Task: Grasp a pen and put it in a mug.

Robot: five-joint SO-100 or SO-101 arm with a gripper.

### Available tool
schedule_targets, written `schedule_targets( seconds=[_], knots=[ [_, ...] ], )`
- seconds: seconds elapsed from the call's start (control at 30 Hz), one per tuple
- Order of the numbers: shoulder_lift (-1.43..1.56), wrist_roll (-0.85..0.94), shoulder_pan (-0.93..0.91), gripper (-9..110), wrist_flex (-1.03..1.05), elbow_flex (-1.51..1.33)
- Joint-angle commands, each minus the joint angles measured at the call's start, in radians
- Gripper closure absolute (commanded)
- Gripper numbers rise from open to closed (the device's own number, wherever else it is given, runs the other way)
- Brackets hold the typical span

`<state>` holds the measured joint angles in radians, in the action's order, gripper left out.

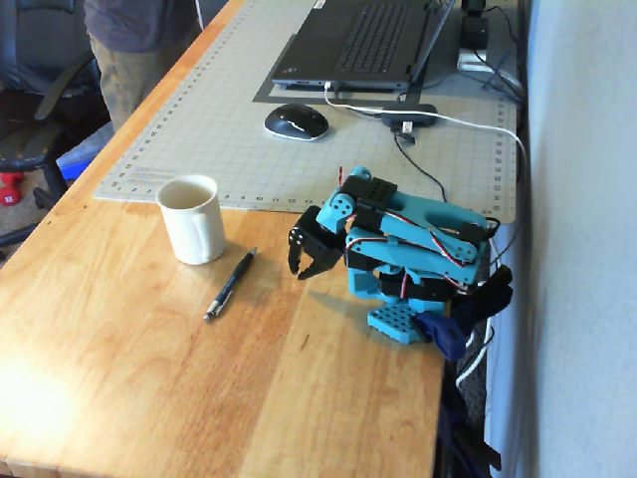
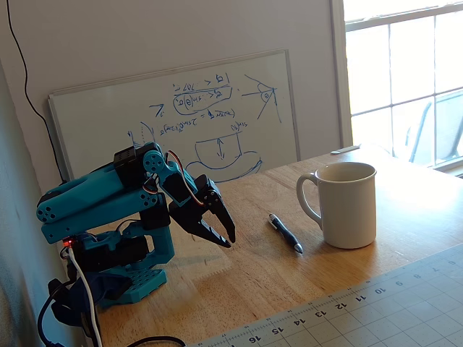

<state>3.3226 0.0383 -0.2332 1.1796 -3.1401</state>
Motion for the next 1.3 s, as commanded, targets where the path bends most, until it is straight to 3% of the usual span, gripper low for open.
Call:
schedule_targets(
  seconds=[0.0,0.67,1.27],
  knots=[
    [0.029,-0.003,0.014,99,0.008,0.012],
    [-0.041,0.012,0.015,95,-0.023,0.032],
    [-0.742,-0.008,0.118,91,-0.08,0.581]
  ],
)
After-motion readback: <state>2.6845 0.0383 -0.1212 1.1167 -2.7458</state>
